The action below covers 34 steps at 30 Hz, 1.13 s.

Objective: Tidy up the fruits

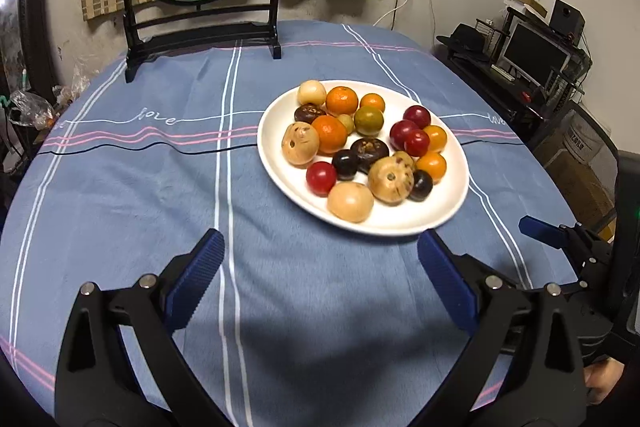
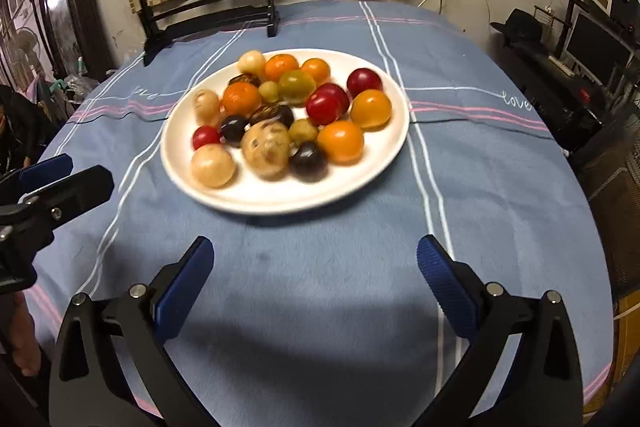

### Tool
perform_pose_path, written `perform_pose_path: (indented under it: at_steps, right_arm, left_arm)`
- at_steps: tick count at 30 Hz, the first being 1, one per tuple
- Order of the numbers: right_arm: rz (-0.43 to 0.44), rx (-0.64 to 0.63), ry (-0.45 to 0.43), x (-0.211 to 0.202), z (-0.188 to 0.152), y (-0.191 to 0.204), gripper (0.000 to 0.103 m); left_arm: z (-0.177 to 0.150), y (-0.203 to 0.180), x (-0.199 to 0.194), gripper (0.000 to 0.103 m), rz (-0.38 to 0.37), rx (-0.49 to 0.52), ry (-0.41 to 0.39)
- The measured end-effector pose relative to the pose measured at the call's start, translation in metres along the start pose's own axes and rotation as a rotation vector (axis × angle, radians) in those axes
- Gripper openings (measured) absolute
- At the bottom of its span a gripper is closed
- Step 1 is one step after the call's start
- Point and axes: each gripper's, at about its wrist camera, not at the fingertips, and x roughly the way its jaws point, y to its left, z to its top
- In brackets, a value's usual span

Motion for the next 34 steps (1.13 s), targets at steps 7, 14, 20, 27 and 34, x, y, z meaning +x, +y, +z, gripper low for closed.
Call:
perform_pose_path:
  at_steps: [7, 14, 20, 27, 34]
  right_arm:
    - [0.001, 0.002, -0.028, -0.023, -0.011, 0.006, 0.102]
    - [0.017, 0.014, -0.03, -0.031, -0.02, 0.008, 0.102]
    - [0.02, 0.009, -0.037, -0.033, -0.02, 0.011, 0.102]
    - [0.023, 0.023, -0.031, -0.032, -0.019, 0.008, 0.102]
    - [0.019, 0.031, -0.027, -0.032, -0.019, 0.005, 0.102]
  left_arm:
    - [-0.015, -0.006, -0.022, 0.099, -0.004, 0.002, -0.01]
    - [-0.022, -0.006, -0.032, 0.099, 0.015, -0.011, -0.023]
    - [-0.022, -0.006, -0.034, 0.101, 0.03, -0.007, -0.043]
    - [-0.021, -0.011, -0.033, 0.101, 0.032, 0.019, -0.046]
    - [-0.019, -0.006, -0.028, 0.101, 0.019, -0.009, -0.017]
